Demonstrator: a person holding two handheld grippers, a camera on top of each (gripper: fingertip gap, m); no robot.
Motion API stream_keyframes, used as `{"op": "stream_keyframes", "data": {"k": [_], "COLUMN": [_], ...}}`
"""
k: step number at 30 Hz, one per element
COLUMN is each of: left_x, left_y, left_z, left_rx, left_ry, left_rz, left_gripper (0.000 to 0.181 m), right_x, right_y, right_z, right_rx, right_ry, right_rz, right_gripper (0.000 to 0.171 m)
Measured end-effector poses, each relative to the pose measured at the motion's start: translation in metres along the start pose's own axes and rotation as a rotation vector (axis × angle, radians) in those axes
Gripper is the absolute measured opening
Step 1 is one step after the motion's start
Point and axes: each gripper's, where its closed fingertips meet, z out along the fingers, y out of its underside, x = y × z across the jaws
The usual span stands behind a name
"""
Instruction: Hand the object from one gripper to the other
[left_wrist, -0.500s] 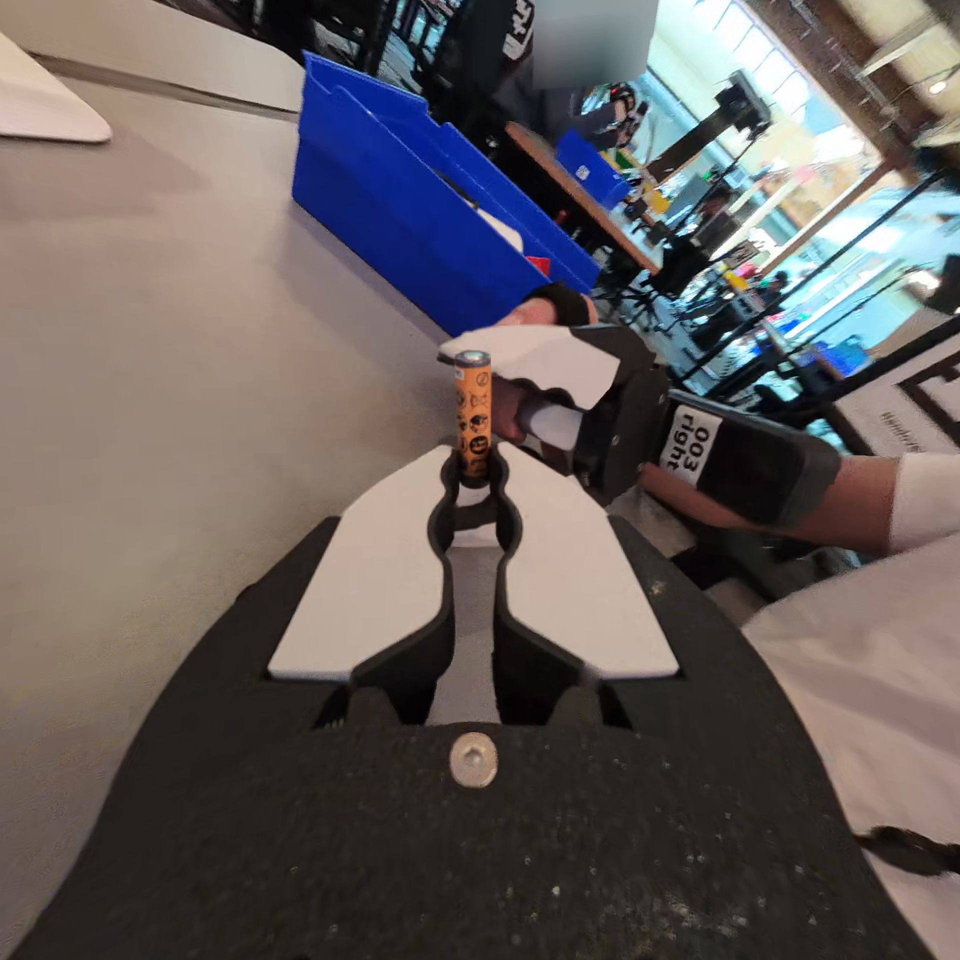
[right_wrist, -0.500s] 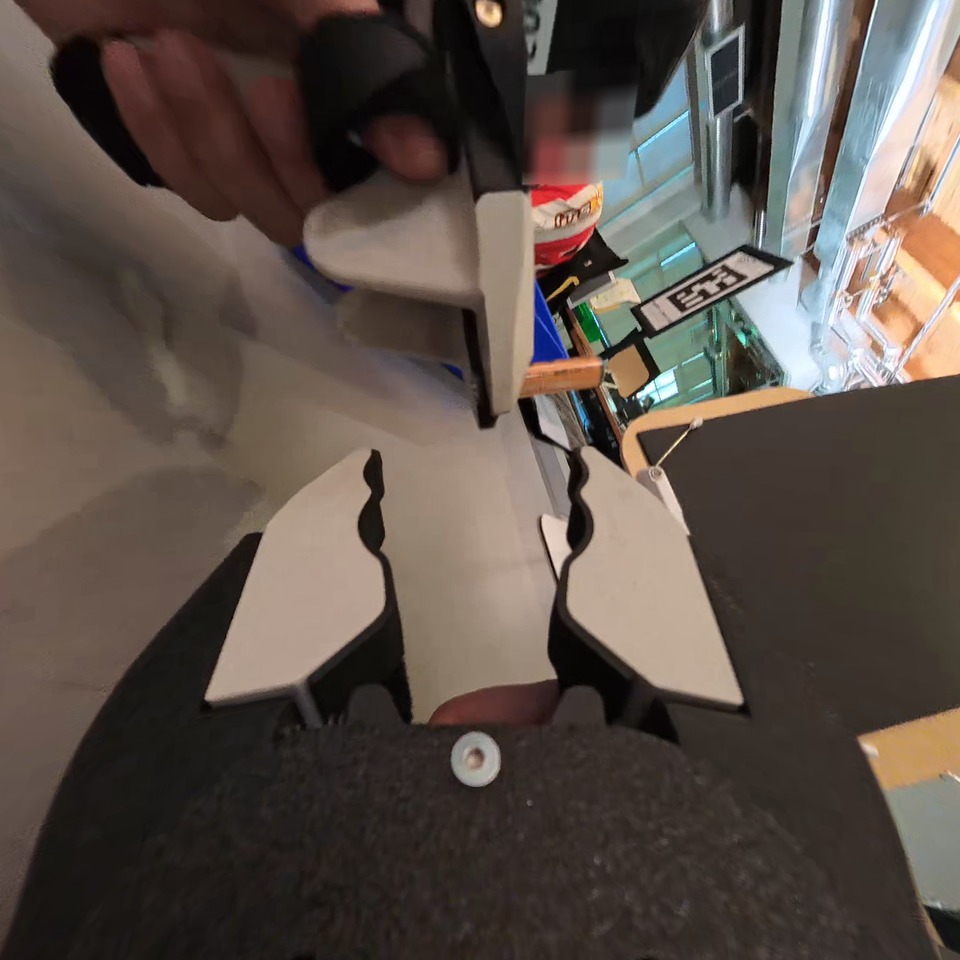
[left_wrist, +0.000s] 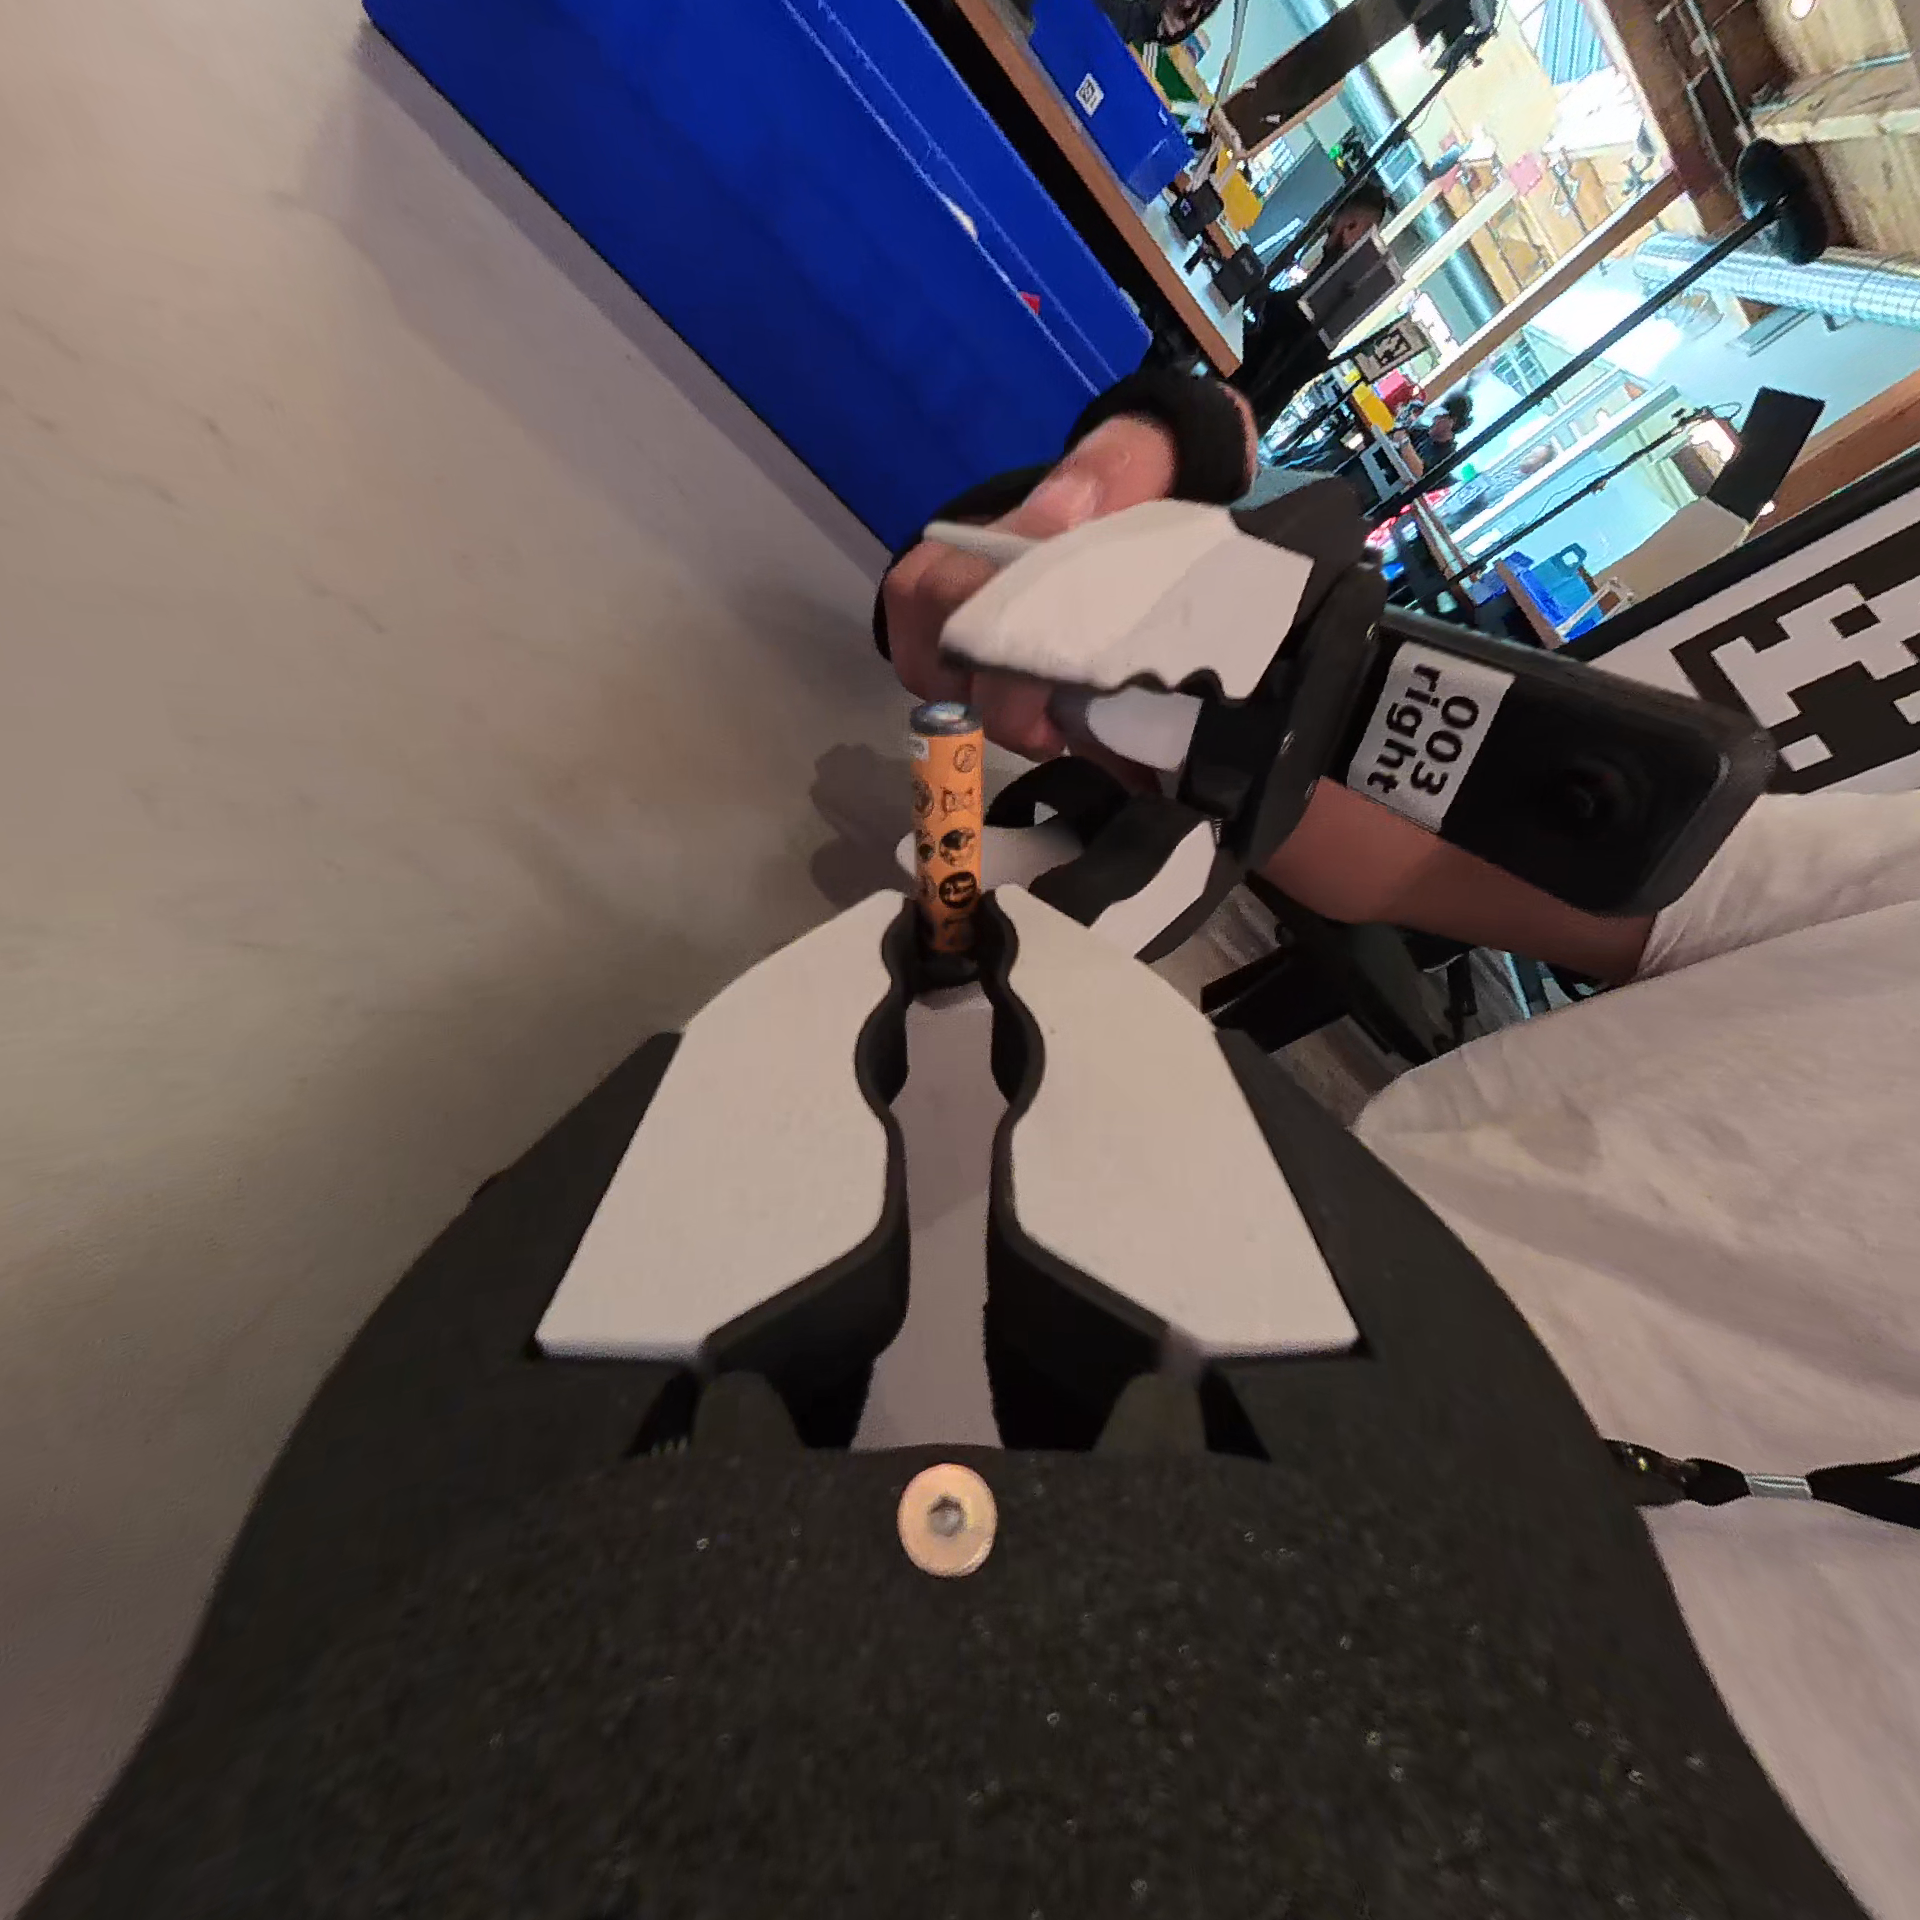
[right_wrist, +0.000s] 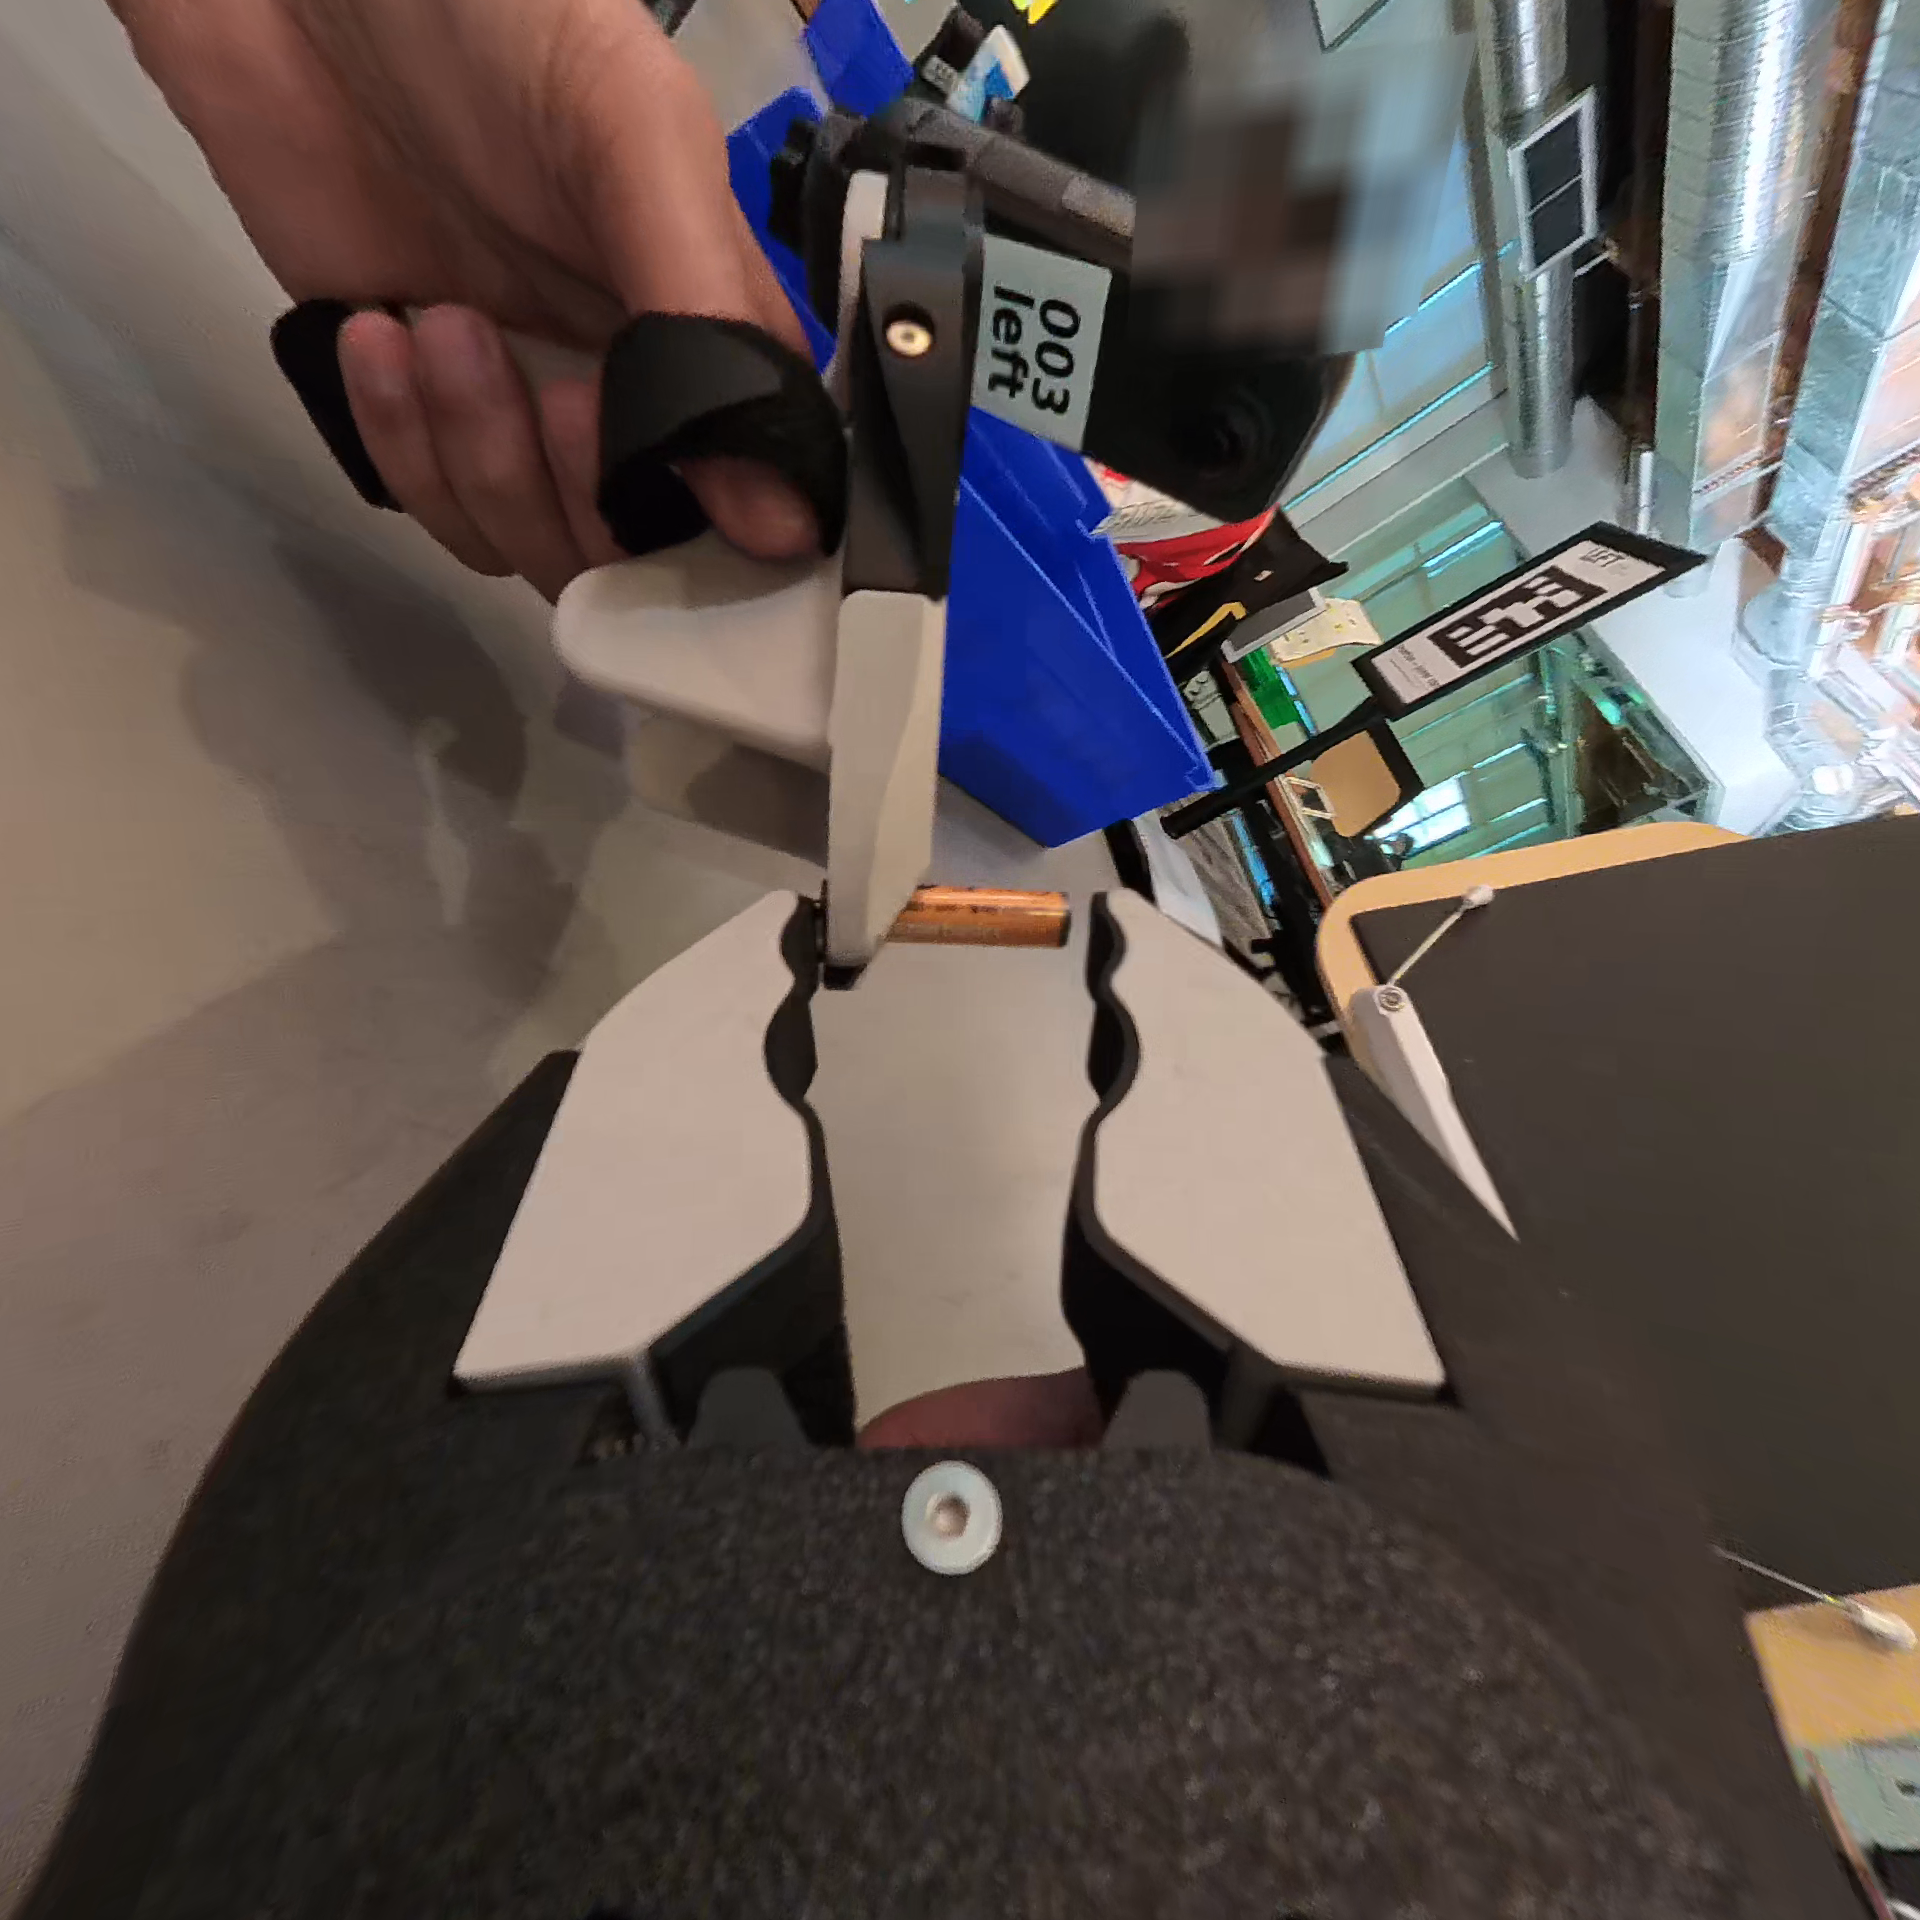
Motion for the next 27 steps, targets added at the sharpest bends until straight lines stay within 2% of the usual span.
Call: {"op": "stream_keyframes", "data": {"k": [8,11,15,17,21,27], "left_x": [0.0,-0.003,-0.004,-0.002,0.017,0.029], "left_y": [0.001,-0.012,-0.028,-0.027,-0.031,-0.023], "left_z": [0.0,-0.011,-0.028,-0.03,-0.028,-0.016], "left_rx": [-0.007,0.06,0.143,0.139,0.188,0.127], "left_ry": [0.013,-0.042,-0.114,-0.144,-0.148,-0.186], "left_rz": [0.021,0.099,0.283,0.385,0.589,0.737], "left_gripper": [0.011,0.028,0.049,0.05,0.056,0.056], "right_x": [-0.006,-0.007,0.003,0.009,0.01,0.006], "right_y": [0.002,0.006,0.003,-0.003,-0.017,-0.039], "right_z": [0.0,-0.001,-0.004,-0.008,-0.017,-0.02], "right_rx": [-0.027,-0.021,0.069,0.141,0.277,0.419], "right_ry": [-0.068,-0.128,-0.267,-0.379,-0.698,-1.021], "right_rz": [0.043,0.178,0.595,0.856,1.324,1.743], "right_gripper": [0.045,0.045,0.045,0.046,0.046,0.045]}}
